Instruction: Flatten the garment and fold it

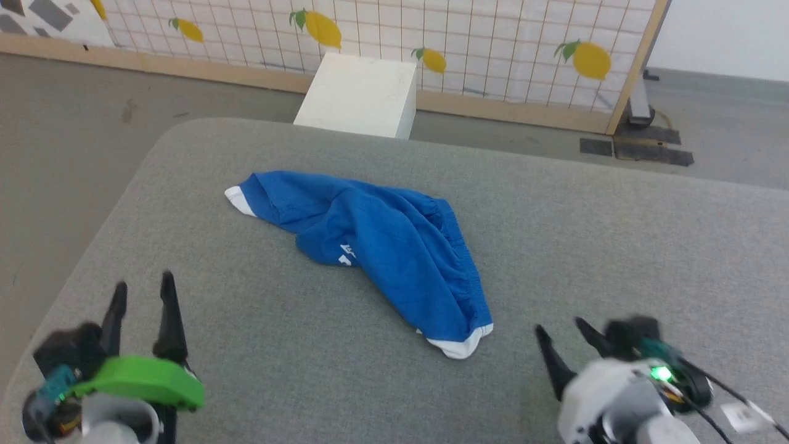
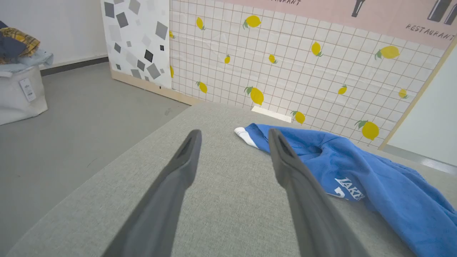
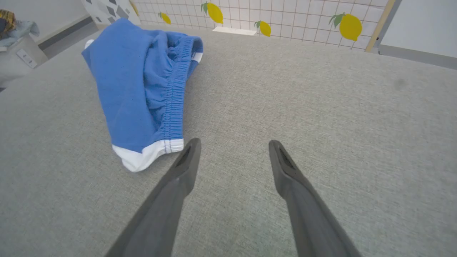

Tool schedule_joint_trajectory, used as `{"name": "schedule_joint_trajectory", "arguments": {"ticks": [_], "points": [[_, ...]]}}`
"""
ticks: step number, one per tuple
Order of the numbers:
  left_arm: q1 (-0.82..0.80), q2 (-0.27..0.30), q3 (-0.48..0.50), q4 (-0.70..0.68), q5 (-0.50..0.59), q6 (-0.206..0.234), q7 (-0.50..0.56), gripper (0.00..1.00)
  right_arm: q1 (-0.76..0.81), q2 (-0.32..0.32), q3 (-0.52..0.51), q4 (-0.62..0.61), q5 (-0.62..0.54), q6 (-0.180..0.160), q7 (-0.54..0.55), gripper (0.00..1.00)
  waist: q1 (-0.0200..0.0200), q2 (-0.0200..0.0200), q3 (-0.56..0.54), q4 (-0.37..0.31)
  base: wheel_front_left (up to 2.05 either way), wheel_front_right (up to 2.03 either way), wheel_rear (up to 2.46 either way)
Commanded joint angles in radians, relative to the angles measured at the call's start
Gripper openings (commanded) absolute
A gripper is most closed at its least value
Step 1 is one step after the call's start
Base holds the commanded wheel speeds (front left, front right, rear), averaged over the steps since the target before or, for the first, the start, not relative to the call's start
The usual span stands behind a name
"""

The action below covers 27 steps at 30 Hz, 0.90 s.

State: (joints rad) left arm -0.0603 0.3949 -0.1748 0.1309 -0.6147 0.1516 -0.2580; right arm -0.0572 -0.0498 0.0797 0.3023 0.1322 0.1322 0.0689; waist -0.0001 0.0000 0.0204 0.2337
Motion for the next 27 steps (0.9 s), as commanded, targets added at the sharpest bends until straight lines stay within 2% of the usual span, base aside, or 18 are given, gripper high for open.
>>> {"name": "schedule_joint_trajectory", "arguments": {"ticks": [1,9,13,18,19,20,21,27], "points": [[0.033,-0.023,0.014,-0.015,0.024,-0.008,-0.003,1.00,-0.044,0.000,0.025,-0.009,-0.015,-0.002,0.040,1.00,0.0001,0.0000,0.021,0.010,0.00,0.00,0.00],[0.072,-0.129,0.110,-0.030,0.099,-0.083,-0.004,1.00,-0.201,0.000,0.142,0.039,-0.066,-0.002,0.298,1.00,0.0001,0.0000,0.082,0.065,0.00,0.00,0.00],[0.053,-0.171,0.136,-0.015,0.126,-0.120,-0.004,1.00,-0.233,0.000,0.178,0.080,-0.084,-0.002,0.359,1.00,0.0001,0.0000,0.105,0.095,0.00,0.00,0.00],[0.035,-0.210,0.167,0.009,0.153,-0.162,-0.004,1.00,-0.254,0.000,0.192,0.124,-0.096,-0.002,0.380,1.00,0.0001,0.0000,0.124,0.113,0.00,0.00,0.00],[0.033,-0.219,0.176,0.015,0.158,-0.170,-0.004,1.00,-0.257,0.000,0.189,0.134,-0.093,-0.002,0.385,0.88,0.0001,0.0000,0.126,0.113,0.00,0.00,0.00],[0.033,-0.225,0.183,0.019,0.162,-0.176,-0.004,1.00,-0.259,0.000,0.189,0.140,-0.090,-0.002,0.387,0.61,0.0001,0.0000,0.127,0.112,0.00,0.00,0.00],[0.033,-0.232,0.193,0.023,0.168,-0.183,-0.004,1.00,-0.264,0.000,0.190,0.141,-0.083,-0.002,0.378,0.00,0.0001,0.0000,0.128,0.108,0.00,0.00,0.00],[0.035,-0.258,0.233,0.038,0.195,-0.215,-0.004,1.00,-0.279,0.000,0.146,0.105,0.001,-0.002,0.294,0.00,0.0001,0.0000,0.118,0.075,0.00,0.00,0.00]]}}
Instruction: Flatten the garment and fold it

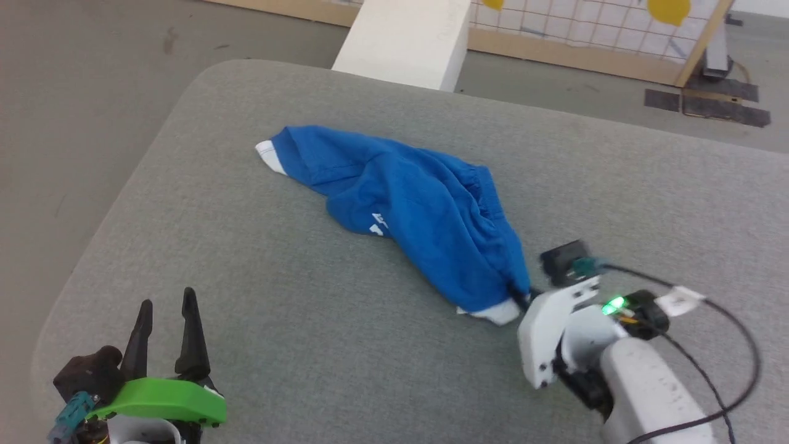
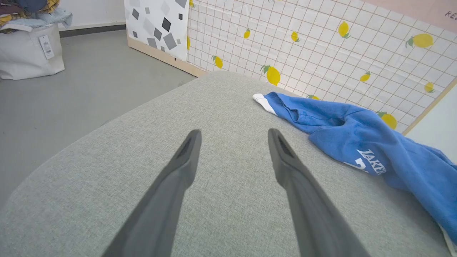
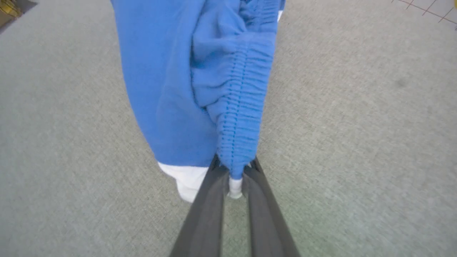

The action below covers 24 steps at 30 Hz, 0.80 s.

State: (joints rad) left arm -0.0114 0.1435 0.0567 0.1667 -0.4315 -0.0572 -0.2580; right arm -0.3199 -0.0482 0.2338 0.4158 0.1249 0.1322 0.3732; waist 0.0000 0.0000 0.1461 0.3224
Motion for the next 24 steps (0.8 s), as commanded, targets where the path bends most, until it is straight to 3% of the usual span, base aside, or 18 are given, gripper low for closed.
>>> {"name": "schedule_joint_trajectory", "arguments": {"ticks": [1,5,12,18,19,20,21,24], "points": [[-0.015,-0.009,0.005,0.004,0.018,-0.011,-0.004,1.00,-0.015,-0.002,-0.032,-0.026,0.025,-0.002,-0.028,0.00,0.0000,0.0000,-0.012,-0.022,0.00,0.00,0.00],[-0.012,-0.020,0.010,0.015,0.032,-0.024,-0.004,1.00,0.010,-0.002,-0.174,-0.100,0.047,-0.002,-0.063,0.00,0.0000,0.0000,-0.031,-0.056,0.00,0.00,0.00],[-0.017,-0.032,-0.007,0.037,0.050,-0.041,-0.004,1.00,0.141,-0.002,-0.556,-0.192,-0.021,-0.002,-0.023,0.00,0.0000,0.0000,-0.058,-0.089,0.00,0.00,0.00],[-0.016,-0.028,-0.021,0.068,0.047,-0.051,-0.004,1.00,0.239,-0.002,-0.682,-0.160,0.008,-0.002,0.006,0.00,0.0000,0.0000,-0.065,-0.107,0.00,0.00,0.00],[-0.016,-0.026,-0.023,0.074,0.045,-0.052,-0.004,1.00,0.241,-0.002,-0.683,-0.154,0.025,-0.002,-0.005,0.11,0.0000,0.0000,-0.066,-0.111,0.00,0.00,0.00],[-0.016,-0.027,-0.028,0.080,0.042,-0.054,-0.003,1.00,0.241,-0.002,-0.684,-0.147,0.053,-0.002,-0.023,0.69,0.0000,0.0000,-0.067,-0.115,0.00,0.00,0.00],[-0.017,-0.028,-0.031,0.083,0.038,-0.054,-0.002,1.00,0.237,-0.002,-0.687,-0.139,0.088,-0.002,-0.042,1.00,0.0000,0.0000,-0.069,-0.118,0.00,0.00,0.00],[-0.030,-0.032,-0.048,0.086,0.021,-0.058,0.014,1.00,0.226,-0.002,-0.685,-0.132,0.163,-0.002,-0.127,1.00,0.0000,0.0000,-0.075,-0.129,0.00,0.00,0.00]]}}
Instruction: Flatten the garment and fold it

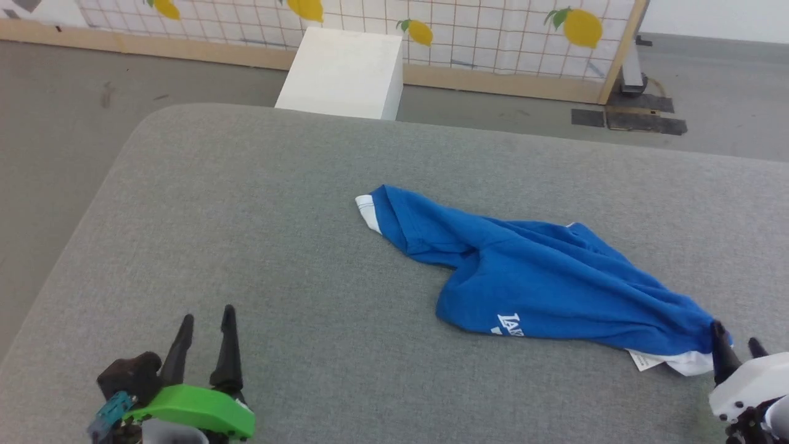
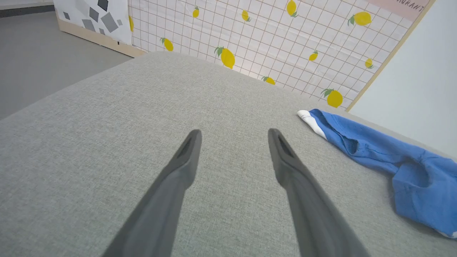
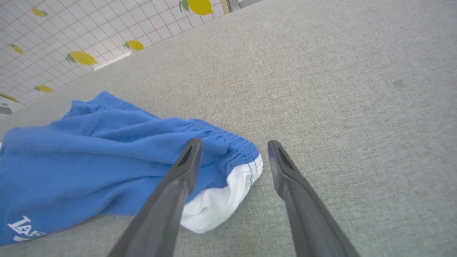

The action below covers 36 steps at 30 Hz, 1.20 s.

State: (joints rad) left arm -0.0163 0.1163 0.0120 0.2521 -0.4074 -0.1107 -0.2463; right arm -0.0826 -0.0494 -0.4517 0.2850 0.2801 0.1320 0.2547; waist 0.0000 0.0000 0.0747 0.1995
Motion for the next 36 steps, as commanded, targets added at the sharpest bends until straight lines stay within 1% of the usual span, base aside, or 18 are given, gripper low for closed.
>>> {"name": "schedule_joint_trajectory", "arguments": {"ticks": [1,3,5,7,10,14,17,19,22,24,26,28,29,30,33,36], "points": [[-0.034,-0.007,-0.013,-0.003,-0.010,-0.006,0.012,1.00,-0.017,-0.001,-0.003,-0.002,0.040,-0.001,-0.042,1.00,0.0000,0.0000,-0.005,-0.011,0.00,0.00,0.00],[-0.060,-0.015,-0.043,-0.010,-0.029,-0.010,0.044,1.00,-0.018,-0.001,-0.002,-0.014,0.067,-0.001,-0.101,1.00,0.0000,0.0000,-0.005,-0.022,0.00,0.00,0.00],[-0.098,-0.022,-0.089,-0.018,-0.045,-0.014,0.086,1.00,-0.017,-0.001,-0.004,-0.029,0.066,-0.001,-0.140,1.00,0.0000,0.0000,0.001,-0.037,0.00,0.00,0.00],[-0.148,-0.031,-0.144,-0.019,-0.066,-0.016,0.142,1.00,-0.019,-0.001,-0.008,-0.044,0.056,-0.001,-0.160,1.00,0.0000,0.0000,0.011,-0.054,0.00,0.00,0.00],[-0.229,-0.041,-0.226,0.001,-0.097,-0.018,0.239,1.00,-0.026,-0.001,0.002,-0.059,0.042,-0.001,-0.161,1.00,0.0000,0.0000,0.025,-0.093,0.00,0.00,0.00],[-0.324,-0.044,-0.333,0.068,-0.114,-0.019,0.415,1.00,-0.039,-0.001,0.024,-0.063,0.028,-0.001,-0.153,1.00,0.0000,0.0000,0.054,-0.148,0.00,0.00,0.00],[-0.369,-0.030,-0.392,0.138,-0.084,0.002,0.578,1.00,-0.049,-0.001,0.050,-0.053,0.028,-0.001,-0.148,1.00,0.0000,0.0000,0.078,-0.192,0.00,0.00,0.00],[-0.385,-0.023,-0.420,0.164,-0.066,0.014,0.650,1.00,-0.055,-0.001,0.062,-0.047,0.032,-0.001,-0.153,1.00,0.0000,0.0000,0.093,-0.215,0.00,0.00,0.00],[-0.394,-0.009,-0.442,0.190,-0.039,0.034,0.693,1.00,-0.061,-0.001,0.074,-0.037,0.038,-0.001,-0.165,1.00,0.0000,0.0000,0.113,-0.241,0.00,0.00,0.00],[-0.394,0.004,-0.447,0.207,-0.024,0.045,0.697,1.00,-0.066,-0.001,0.078,-0.027,0.049,-0.001,-0.172,1.00,0.0000,0.0000,0.122,-0.253,0.00,0.00,0.00],[-0.389,0.004,-0.447,0.219,-0.032,0.042,0.692,1.00,-0.071,-0.001,0.084,-0.017,0.069,-0.001,-0.182,1.00,0.0000,0.0000,0.129,-0.258,0.00,0.00,0.00],[-0.383,0.000,-0.451,0.220,-0.050,0.026,0.679,1.00,-0.072,-0.001,0.089,-0.010,0.074,-0.001,-0.192,1.00,0.0000,0.0000,0.133,-0.257,0.00,0.00,0.00],[-0.378,-0.004,-0.452,0.220,-0.064,0.018,0.671,0.42,-0.073,-0.001,0.091,-0.005,0.074,-0.001,-0.196,1.00,0.0000,0.0000,0.134,-0.253,0.00,0.00,0.00],[-0.376,-0.005,-0.457,0.219,-0.070,0.012,0.664,0.00,-0.074,-0.001,0.091,-0.001,0.073,-0.001,-0.199,1.00,0.0000,0.0000,0.133,-0.248,0.00,0.00,0.00],[-0.364,-0.013,-0.470,0.219,-0.105,-0.003,0.650,0.00,-0.077,-0.001,0.093,0.015,0.062,-0.001,-0.206,1.00,0.0000,0.0000,0.124,-0.224,0.00,0.00,0.00],[-0.360,-0.018,-0.450,0.204,-0.149,-0.008,0.618,0.00,-0.079,-0.001,0.093,0.030,0.055,-0.001,-0.210,1.00,0.0000,0.0000,0.109,-0.190,0.00,0.00,0.00]]}}
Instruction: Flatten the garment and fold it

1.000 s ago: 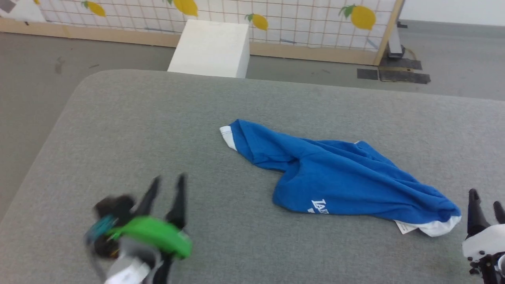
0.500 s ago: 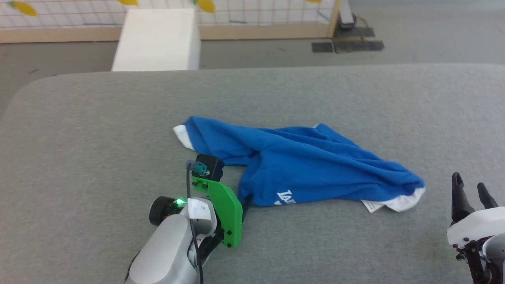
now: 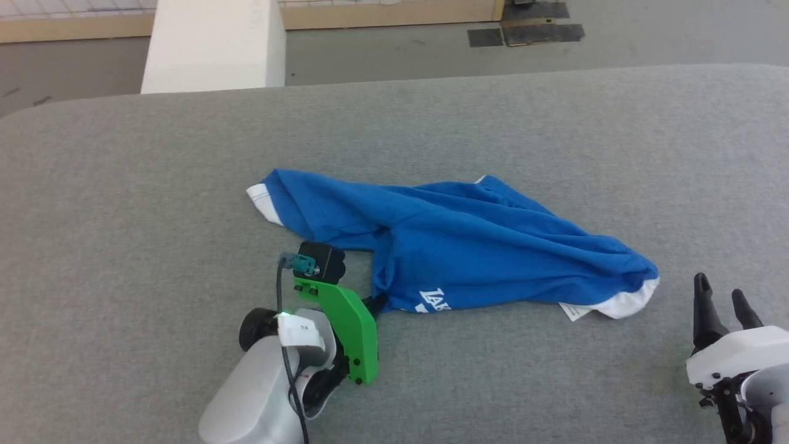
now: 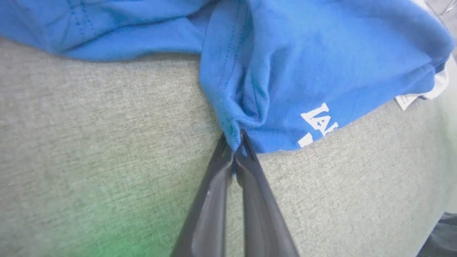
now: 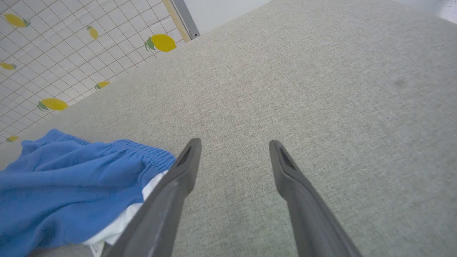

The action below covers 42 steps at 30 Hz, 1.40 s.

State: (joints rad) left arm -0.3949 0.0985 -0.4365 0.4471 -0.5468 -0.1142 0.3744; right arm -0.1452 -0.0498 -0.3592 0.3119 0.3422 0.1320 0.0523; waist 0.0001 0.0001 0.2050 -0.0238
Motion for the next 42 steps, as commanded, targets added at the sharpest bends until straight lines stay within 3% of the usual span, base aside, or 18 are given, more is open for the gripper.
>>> {"name": "schedule_joint_trajectory", "arguments": {"ticks": [1,9,14,20,21,25,28,33,37,42], "points": [[0.018,-0.001,0.011,0.000,-0.024,-0.005,-0.014,0.00,-0.016,0.000,-0.002,0.007,-0.009,-0.001,-0.009,1.00,-0.0001,-0.0001,-0.027,0.046,0.00,0.00,0.00],[0.041,0.062,0.200,-0.170,-0.112,0.075,-0.110,0.00,-0.011,0.000,0.001,0.052,-0.017,-0.001,-0.012,1.00,-0.0001,-0.0001,-0.098,0.163,0.00,0.00,0.00],[0.136,0.146,0.290,-0.292,-0.116,0.177,-0.067,0.00,-0.005,0.000,0.016,0.079,-0.013,-0.001,-0.015,1.00,-0.0001,-0.0001,-0.138,0.231,0.00,0.00,0.00],[0.309,0.199,0.380,-0.296,-0.149,0.293,0.012,0.00,0.000,0.000,0.037,0.099,-0.018,-0.001,-0.018,1.00,-0.0001,-0.0001,-0.160,0.278,0.00,0.00,0.00],[0.367,0.181,0.406,-0.285,-0.186,0.318,0.029,1.00,0.004,0.000,0.047,0.105,-0.025,-0.001,-0.014,1.00,-0.0001,-0.0001,-0.167,0.291,0.00,0.00,0.00],[0.399,0.148,0.465,-0.316,-0.247,0.307,-0.021,1.00,0.002,0.000,0.084,0.101,-0.039,-0.001,-0.001,1.00,-0.0001,-0.0001,-0.175,0.296,0.00,0.00,0.00],[0.403,0.151,0.510,-0.354,-0.243,0.281,-0.123,1.00,-0.012,0.000,0.143,0.081,-0.047,-0.001,0.018,1.00,-0.0001,-0.0001,-0.172,0.297,0.00,0.00,0.00],[0.405,0.187,0.517,-0.354,-0.141,0.205,-0.342,1.00,-0.046,0.000,0.319,0.044,-0.043,-0.001,0.089,1.00,-0.0001,-0.0001,-0.162,0.296,0.00,0.00,0.00],[0.406,0.189,0.489,-0.327,-0.032,0.176,-0.537,1.00,-0.093,0.000,0.500,0.032,-0.030,-0.001,0.188,1.00,-0.0001,-0.0001,-0.145,0.301,0.00,0.00,0.00],[0.384,0.156,0.471,-0.301,0.022,0.143,-0.624,1.00,-0.184,0.000,0.648,0.054,-0.021,-0.001,0.266,1.00,-0.0001,-0.0001,-0.109,0.321,0.00,0.00,0.00]]}}
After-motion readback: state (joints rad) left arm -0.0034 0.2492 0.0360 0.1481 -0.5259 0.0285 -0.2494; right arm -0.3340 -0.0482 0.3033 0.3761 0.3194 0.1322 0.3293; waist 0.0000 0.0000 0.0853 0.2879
